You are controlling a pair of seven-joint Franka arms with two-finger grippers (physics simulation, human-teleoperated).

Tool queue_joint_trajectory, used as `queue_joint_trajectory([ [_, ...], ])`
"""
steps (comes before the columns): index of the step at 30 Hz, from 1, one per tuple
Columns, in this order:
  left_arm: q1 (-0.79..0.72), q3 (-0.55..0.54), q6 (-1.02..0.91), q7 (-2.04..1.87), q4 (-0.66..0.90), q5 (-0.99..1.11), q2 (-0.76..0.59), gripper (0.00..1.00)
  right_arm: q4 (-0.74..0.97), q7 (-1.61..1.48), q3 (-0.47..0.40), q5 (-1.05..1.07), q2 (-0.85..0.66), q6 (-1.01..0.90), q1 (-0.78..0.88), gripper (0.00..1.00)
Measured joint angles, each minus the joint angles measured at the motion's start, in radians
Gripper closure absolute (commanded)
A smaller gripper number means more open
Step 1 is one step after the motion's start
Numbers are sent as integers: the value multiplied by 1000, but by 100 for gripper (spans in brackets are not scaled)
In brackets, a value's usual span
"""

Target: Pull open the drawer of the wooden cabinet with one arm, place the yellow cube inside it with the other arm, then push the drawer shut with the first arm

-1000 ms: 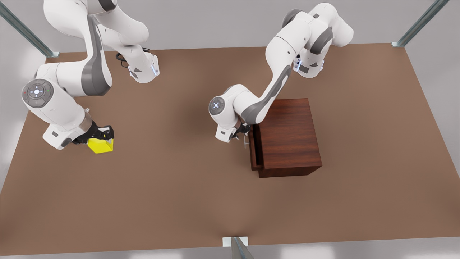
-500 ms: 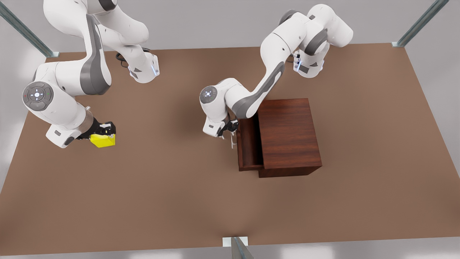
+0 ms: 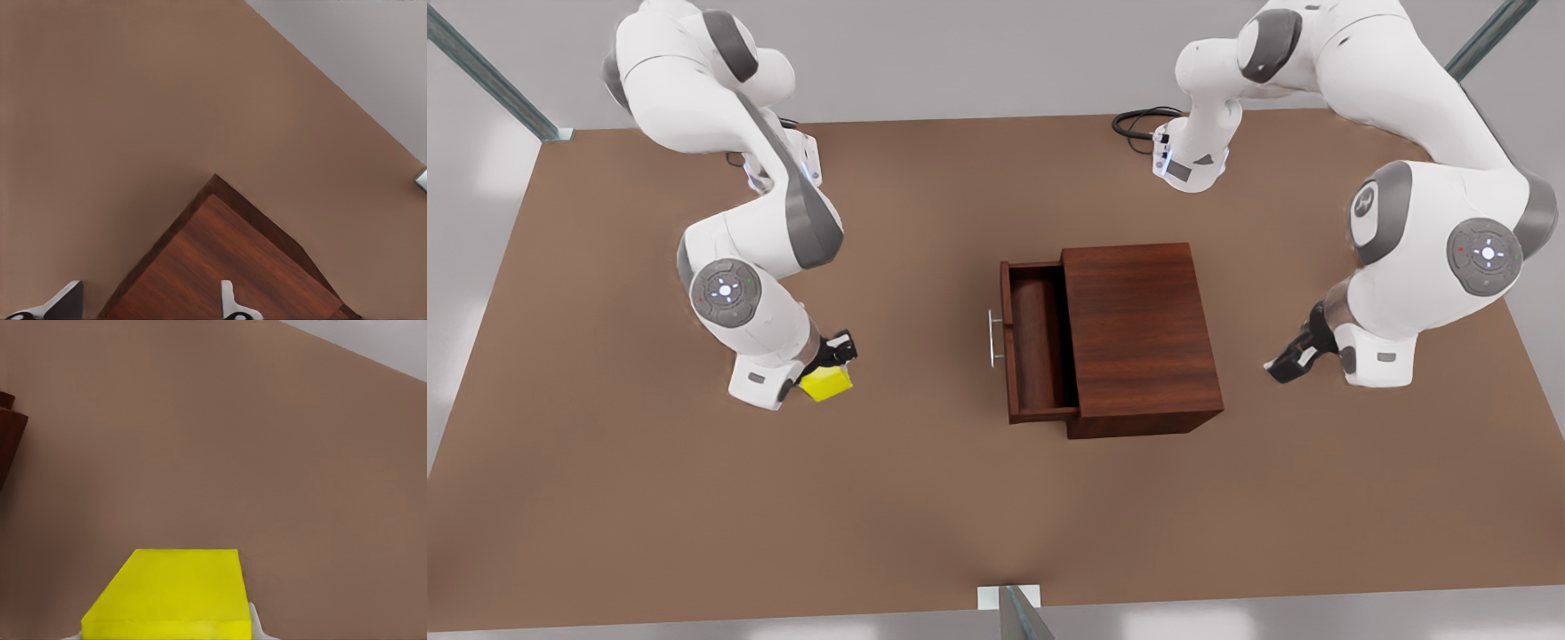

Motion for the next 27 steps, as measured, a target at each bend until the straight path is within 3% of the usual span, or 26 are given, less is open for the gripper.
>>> queue_joint_trajectory([
  [2, -18, 56, 46, 91, -261, -7, -164, 0, 49, 50, 2, -1, 55, 17, 89, 41],
  [3, -22, 71, 64, 134, -301, -9, -187, 0, 69, 79, 2, -1, 76, 26, 128, 41],
  [10, -33, 84, 126, 359, -332, 16, -164, 0, 147, 322, 4, -1, 176, 109, 327, 41],
  [11, -32, 84, 129, 381, -332, 17, -163, 12, 173, 362, 5, -1, 200, 123, 350, 41],
  [13, -30, 84, 134, 411, -331, 11, -164, 68, 197, 443, 7, -1, 235, 161, 380, 41],
  [14, -30, 84, 135, 419, -330, 4, -164, 79, 201, 483, 7, -1, 247, 182, 391, 41],
  [20, -31, 84, 128, 387, -328, -35, -162, 79, 205, 708, 7, 1, 290, 288, 430, 36],
  [21, -30, 84, 128, 367, -328, -54, -159, 79, 205, 741, 6, 0, 293, 297, 434, 29],
  [22, -30, 83, 130, 341, -327, -74, -154, 79, 204, 772, 4, -1, 294, 304, 436, 3],
  [27, -150, 78, 150, 155, -300, -173, -120, 79, 194, 896, -3, -5, 275, 310, 424, 0],
])
